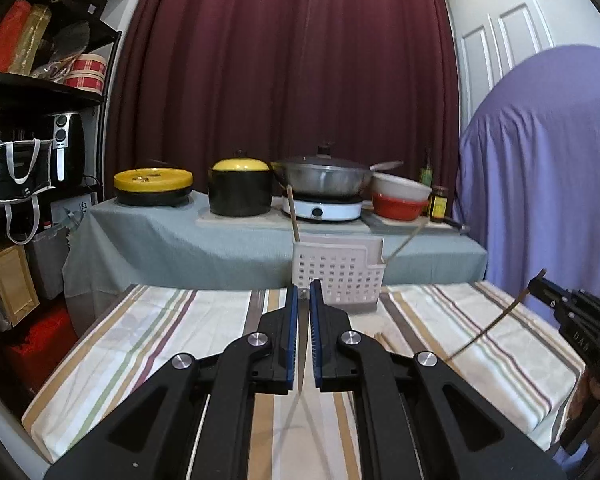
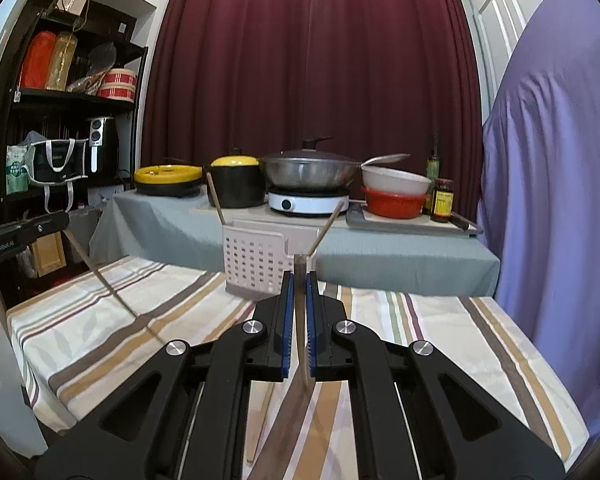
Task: Organize utensils
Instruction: 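Lift the chopstick with the left tool over the holder while the right tool carries its own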
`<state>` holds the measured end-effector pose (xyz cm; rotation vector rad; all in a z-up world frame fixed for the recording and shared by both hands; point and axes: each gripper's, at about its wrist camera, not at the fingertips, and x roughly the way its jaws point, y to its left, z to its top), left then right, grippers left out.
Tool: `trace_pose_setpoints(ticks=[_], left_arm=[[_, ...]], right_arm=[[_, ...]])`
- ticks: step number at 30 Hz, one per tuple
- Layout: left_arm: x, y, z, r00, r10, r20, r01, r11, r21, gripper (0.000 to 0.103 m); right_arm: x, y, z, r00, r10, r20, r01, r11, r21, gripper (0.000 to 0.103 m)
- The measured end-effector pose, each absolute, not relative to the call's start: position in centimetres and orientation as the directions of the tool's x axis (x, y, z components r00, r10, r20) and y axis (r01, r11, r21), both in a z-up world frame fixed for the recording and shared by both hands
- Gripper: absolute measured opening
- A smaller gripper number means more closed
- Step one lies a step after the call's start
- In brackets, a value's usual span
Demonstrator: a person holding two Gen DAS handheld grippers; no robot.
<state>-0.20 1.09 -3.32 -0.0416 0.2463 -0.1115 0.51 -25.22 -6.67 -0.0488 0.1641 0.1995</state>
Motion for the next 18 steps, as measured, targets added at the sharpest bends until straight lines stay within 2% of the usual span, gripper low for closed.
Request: trace_pose_setpoints(ticks=[18], left_arm=[[1.3,1.5,-0.9,0.971,-0.102,-0.214,0.093,0.994,-0.053,0.007]], right_arm=[[3.1,-24.6,-4.4,0.964,0.217,-0.152,-0.224,0.974,-0.028,0.006]])
